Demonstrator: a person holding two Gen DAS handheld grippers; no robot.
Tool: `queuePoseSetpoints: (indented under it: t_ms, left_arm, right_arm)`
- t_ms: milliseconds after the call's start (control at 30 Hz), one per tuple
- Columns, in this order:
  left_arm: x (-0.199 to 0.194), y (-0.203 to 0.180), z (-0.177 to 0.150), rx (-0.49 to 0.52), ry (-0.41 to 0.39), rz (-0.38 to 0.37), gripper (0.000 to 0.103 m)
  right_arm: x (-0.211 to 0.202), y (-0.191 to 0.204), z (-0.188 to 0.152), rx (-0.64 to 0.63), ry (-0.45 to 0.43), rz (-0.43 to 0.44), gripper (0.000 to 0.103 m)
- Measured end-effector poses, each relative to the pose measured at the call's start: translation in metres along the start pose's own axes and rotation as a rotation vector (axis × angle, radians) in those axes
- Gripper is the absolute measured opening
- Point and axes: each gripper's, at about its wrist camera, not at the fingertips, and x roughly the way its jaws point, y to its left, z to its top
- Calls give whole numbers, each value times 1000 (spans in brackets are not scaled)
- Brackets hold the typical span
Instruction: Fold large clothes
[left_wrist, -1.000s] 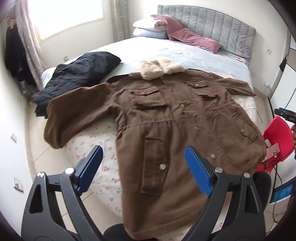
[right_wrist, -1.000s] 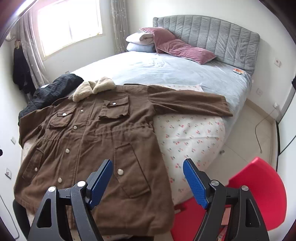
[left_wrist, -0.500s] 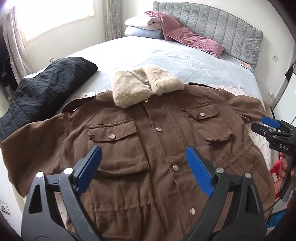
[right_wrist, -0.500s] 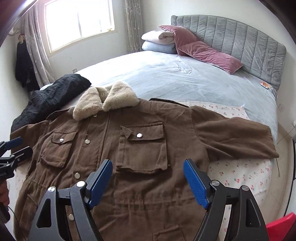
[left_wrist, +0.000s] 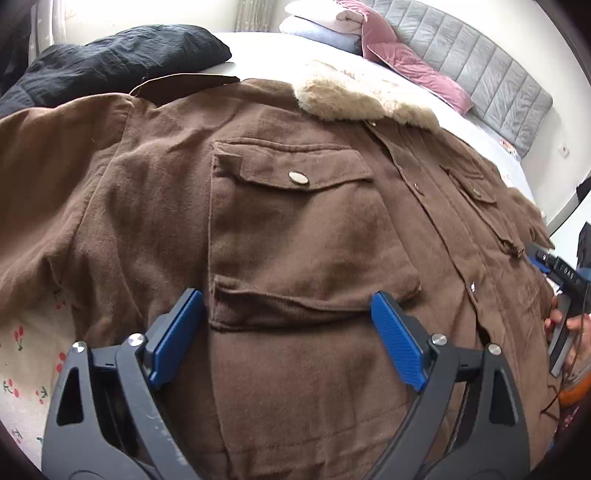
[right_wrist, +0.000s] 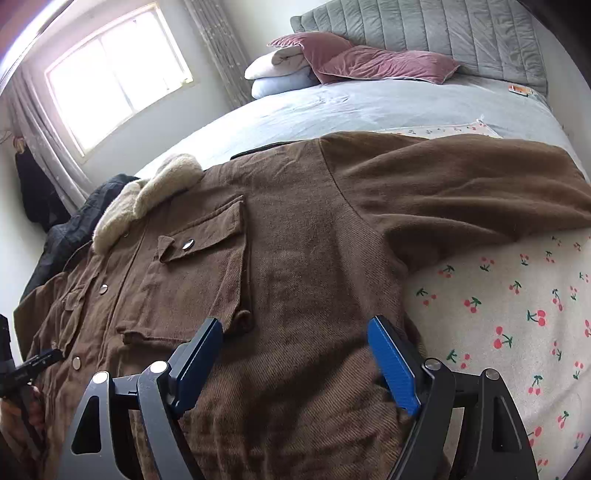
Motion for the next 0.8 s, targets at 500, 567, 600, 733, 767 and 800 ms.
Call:
queuePoseSetpoints:
  t_ms: [500, 567, 600, 733, 767, 800]
  left_arm:
    - [-45, -77, 40, 121, 68, -44, 93]
    - [-37, -86, 39, 116, 88, -67, 93]
    - [-32, -90, 38, 113, 99, -72, 93]
    - [-18, -100, 30, 73, 125, -74, 93]
    - [-15, -101, 28, 66, 127, -75, 92]
    - [-14, -101, 27, 59, 125, -77, 92]
  right_arm:
    - [-66, -180, 45, 400, -71, -194, 84]
    - [-58, -220, 40, 538, -77, -153, 84]
    - [-54, -237, 38, 595, -86, -116, 84]
    - [-52, -270, 50, 659, -179, -32, 84]
    - [-49, -276, 55, 668, -192, -33, 83]
    - [-46, -281, 60, 677, -207, -35, 82]
